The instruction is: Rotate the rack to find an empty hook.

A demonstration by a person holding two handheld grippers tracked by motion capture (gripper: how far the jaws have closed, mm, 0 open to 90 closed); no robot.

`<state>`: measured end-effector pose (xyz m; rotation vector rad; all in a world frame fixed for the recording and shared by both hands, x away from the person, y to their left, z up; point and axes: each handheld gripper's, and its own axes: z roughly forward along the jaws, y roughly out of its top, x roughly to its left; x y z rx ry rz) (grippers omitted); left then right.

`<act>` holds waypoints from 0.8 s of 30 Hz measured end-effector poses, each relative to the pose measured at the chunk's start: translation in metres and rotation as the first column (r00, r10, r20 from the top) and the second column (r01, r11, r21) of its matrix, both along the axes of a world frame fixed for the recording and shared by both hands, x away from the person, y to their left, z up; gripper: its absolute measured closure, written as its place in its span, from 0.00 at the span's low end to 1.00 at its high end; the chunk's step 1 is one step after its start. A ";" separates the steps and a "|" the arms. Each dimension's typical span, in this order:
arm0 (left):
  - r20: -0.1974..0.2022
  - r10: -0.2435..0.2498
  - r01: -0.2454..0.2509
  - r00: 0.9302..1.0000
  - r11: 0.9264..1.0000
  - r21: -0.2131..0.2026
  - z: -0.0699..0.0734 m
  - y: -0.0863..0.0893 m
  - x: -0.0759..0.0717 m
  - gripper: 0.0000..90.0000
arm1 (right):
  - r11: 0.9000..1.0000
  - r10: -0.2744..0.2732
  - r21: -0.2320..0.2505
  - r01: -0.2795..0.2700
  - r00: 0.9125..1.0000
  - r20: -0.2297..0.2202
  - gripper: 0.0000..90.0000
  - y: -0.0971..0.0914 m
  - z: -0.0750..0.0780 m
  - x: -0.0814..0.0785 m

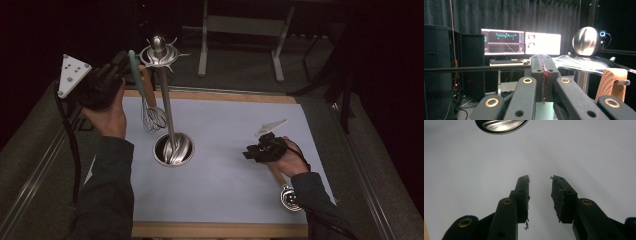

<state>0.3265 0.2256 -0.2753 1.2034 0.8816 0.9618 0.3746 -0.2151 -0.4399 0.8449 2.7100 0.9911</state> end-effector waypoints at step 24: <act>-0.026 0.021 -0.021 0.999 1.000 -0.009 0.004 -0.003 0.013 1.00 | 1.000 -0.012 0.003 0.012 1.000 -0.021 0.74 -0.005 -0.009 0.001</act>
